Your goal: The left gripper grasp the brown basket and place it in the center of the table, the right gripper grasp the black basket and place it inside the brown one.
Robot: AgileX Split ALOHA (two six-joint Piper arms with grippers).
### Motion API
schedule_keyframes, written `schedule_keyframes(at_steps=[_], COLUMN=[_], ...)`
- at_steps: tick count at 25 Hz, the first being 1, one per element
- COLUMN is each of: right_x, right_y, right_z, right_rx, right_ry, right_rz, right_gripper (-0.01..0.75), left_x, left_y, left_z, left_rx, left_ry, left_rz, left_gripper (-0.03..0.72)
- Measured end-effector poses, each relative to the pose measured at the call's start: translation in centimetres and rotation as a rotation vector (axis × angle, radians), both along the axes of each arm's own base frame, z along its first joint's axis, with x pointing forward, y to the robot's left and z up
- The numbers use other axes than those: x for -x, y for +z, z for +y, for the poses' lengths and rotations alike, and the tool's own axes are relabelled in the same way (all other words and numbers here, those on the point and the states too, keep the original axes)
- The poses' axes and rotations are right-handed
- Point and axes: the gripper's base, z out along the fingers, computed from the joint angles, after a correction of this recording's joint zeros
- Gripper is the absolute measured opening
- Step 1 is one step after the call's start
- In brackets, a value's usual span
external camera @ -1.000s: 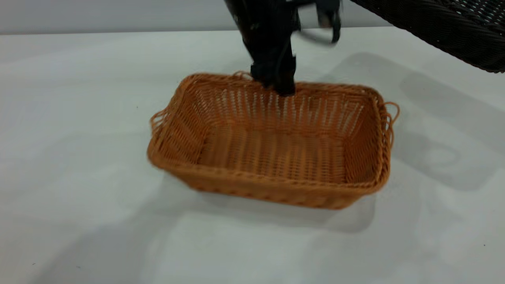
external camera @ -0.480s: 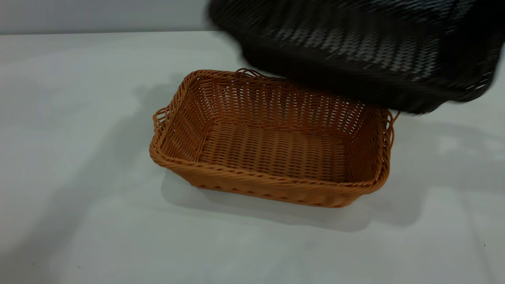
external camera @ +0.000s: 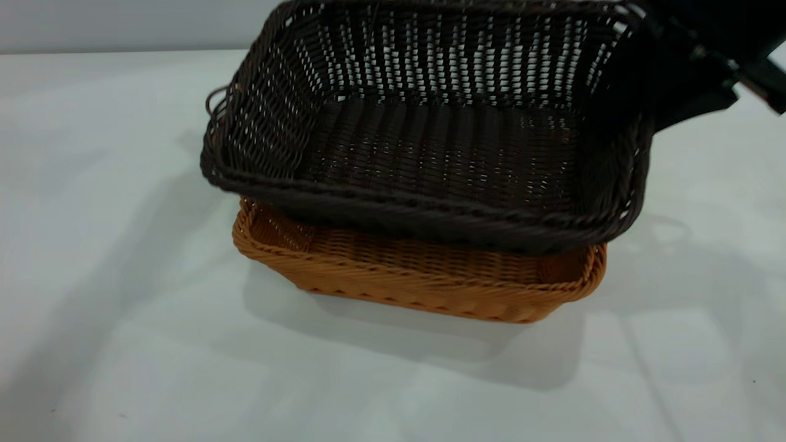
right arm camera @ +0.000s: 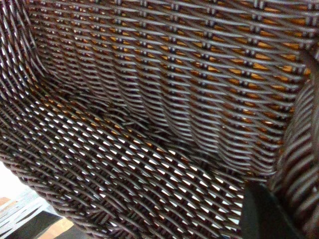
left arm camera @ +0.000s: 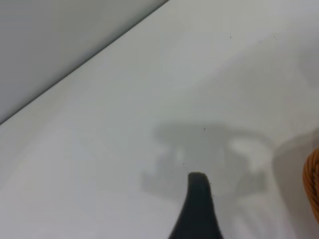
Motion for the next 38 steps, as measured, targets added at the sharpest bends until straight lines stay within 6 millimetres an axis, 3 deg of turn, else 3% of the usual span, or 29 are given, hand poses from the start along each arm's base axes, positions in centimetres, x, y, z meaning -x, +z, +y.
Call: schedule_keyframes(at_steps=[12, 16, 20, 23, 26, 28, 31, 34, 38], right_x=[-0.7, -1.3, -3.2, -4.7, -5.5, -5.8, -5.6, -3.6, 2.0], right_y=[-4.3, -4.6, -3.2, -1.4, 0.5, 2.5, 7.0, 12.6, 20.7], right_z=[-0.1, -0.3, 0.0, 0.2, 0.3, -0.1, -1.1, -2.1, -2.9], right_rx=[0.044, 0.069, 0.071, 0.070, 0.090, 0.144, 0.253, 0.334, 0.333], right_ry=[-0.027, 0.034, 0.081, 0.148, 0.211, 0.228, 0.210, 0.192, 0.177], right_rz=[0.039, -0.032, -0.130, -0.182, -0.169, -0.186, -0.268, -0.394, -0.570], right_gripper=[0.114, 0.242, 0.452, 0.587, 0.649, 0.656, 0.657, 0.648, 0.619], left_x=[0.0, 0.0, 0.0, 0.0, 0.2, 0.7, 2.5, 5.2, 10.1], left_y=[0.0, 0.0, 0.0, 0.0, 0.8, 2.3, 6.4, 10.6, 15.3], left_z=[0.0, 0.0, 0.0, 0.0, 0.1, 0.3, 0.8, 1.6, 3.3], left_rx=[0.001, 0.001, 0.001, -0.008, -0.009, -0.001, 0.023, 0.057, 0.103], left_ry=[0.000, 0.000, 0.000, -0.009, -0.018, -0.019, -0.017, 0.004, 0.088], left_rz=[-0.002, -0.002, -0.002, -0.006, -0.024, -0.056, -0.136, -0.193, -0.182], left_gripper=[0.548, 0.548, 0.548, 0.548, 0.548, 0.548, 0.548, 0.548, 0.548])
